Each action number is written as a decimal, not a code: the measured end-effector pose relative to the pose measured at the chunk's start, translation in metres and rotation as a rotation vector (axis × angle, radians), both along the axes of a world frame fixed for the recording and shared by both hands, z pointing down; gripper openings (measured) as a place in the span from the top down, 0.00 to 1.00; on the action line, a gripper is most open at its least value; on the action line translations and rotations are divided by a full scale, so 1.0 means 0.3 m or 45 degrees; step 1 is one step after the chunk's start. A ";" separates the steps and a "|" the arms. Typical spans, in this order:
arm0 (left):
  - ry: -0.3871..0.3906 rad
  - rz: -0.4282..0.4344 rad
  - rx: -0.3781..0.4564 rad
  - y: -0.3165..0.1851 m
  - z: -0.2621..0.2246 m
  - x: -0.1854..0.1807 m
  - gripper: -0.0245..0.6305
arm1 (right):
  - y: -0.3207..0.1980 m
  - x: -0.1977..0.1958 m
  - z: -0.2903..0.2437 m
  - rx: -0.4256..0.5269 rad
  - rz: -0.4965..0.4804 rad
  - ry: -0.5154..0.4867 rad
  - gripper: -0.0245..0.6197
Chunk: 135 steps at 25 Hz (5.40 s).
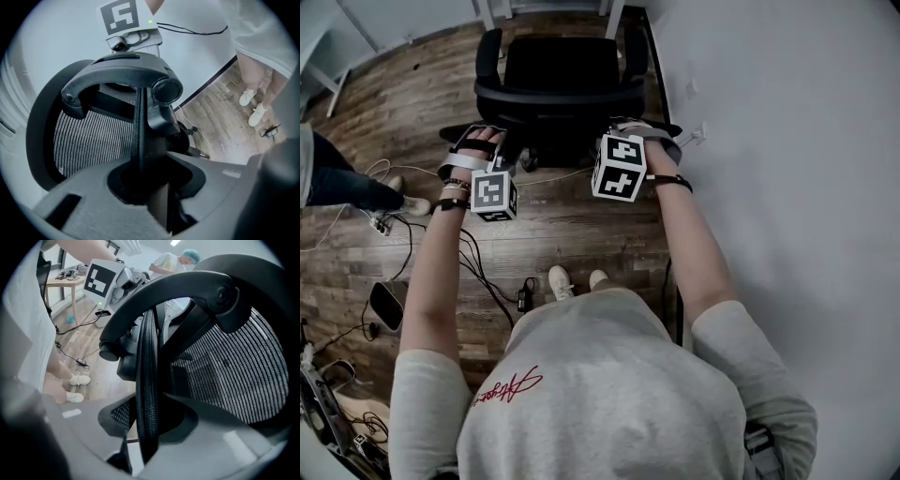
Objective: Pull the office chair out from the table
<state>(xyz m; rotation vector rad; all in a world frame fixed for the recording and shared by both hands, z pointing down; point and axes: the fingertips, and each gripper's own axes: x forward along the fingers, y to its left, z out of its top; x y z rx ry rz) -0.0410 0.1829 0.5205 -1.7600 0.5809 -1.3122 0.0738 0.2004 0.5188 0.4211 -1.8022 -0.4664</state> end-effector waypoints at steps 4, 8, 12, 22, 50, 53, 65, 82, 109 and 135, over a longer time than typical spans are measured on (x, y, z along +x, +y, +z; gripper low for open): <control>-0.001 -0.007 0.005 0.012 -0.008 0.002 0.81 | 0.010 0.002 -0.015 0.074 -0.019 0.006 0.79; -0.001 -0.021 -0.004 0.012 -0.006 0.001 0.81 | 0.004 0.001 -0.016 0.149 -0.047 0.020 0.80; -0.027 -0.022 -0.174 0.025 0.026 -0.001 0.71 | -0.009 0.003 -0.018 0.282 -0.106 0.050 0.82; -0.070 -0.021 -0.322 0.075 0.066 -0.004 0.55 | 0.042 0.012 0.014 0.206 -0.155 0.091 0.67; 0.312 -0.244 -0.469 0.051 -0.127 -0.040 0.59 | 0.051 -0.022 -0.118 0.139 -0.105 -0.011 0.62; 0.406 -0.243 -0.410 0.076 -0.152 -0.042 0.62 | 0.057 -0.028 -0.145 0.138 -0.033 -0.150 0.62; 0.992 -0.292 -0.318 0.175 -0.305 -0.026 0.62 | 0.137 -0.050 -0.261 0.214 0.122 -0.572 0.66; 1.480 -0.297 -0.276 0.359 -0.500 -0.018 0.65 | 0.315 -0.113 -0.488 0.128 0.292 -1.247 0.70; 1.592 -0.149 -0.248 0.571 -0.607 -0.004 0.95 | 0.500 -0.186 -0.662 0.210 0.241 -1.473 0.96; 1.471 -0.074 -0.282 0.611 -0.611 0.005 0.97 | 0.502 -0.161 -0.693 0.179 0.329 -1.505 0.96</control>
